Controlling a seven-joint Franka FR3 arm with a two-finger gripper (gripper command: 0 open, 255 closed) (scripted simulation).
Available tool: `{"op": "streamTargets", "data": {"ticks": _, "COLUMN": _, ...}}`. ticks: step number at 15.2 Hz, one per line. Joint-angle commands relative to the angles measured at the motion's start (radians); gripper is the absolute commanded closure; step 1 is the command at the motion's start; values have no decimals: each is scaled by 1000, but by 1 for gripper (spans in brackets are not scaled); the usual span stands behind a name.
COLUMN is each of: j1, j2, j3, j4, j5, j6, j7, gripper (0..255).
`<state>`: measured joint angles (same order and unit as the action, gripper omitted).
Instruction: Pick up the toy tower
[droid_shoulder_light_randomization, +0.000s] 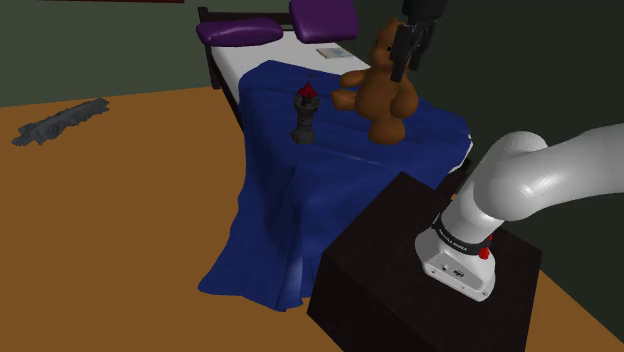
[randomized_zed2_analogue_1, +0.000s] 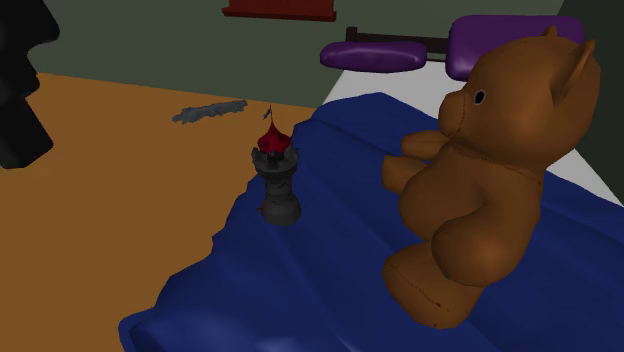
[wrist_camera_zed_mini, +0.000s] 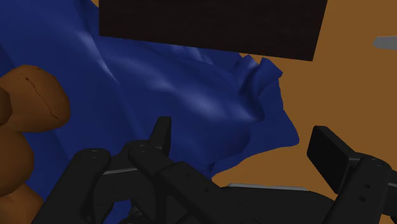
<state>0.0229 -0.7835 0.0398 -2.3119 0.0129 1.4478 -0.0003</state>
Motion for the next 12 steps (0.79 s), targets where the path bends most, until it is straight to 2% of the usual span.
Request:
{"op": "streamTargets", "data": {"ticks": 1, "j1": 0, "j2": 0, "j3": 0, "j4": 0, "j5": 0, "j6": 0, "j7": 0, "gripper": 0}}
{"op": "streamTargets", "data": {"ticks": 12, "j1": -61, "j2": 335, "j3": -9, "j4": 82, "j5": -20, "j6": 315, "j7": 86, "gripper": 0}}
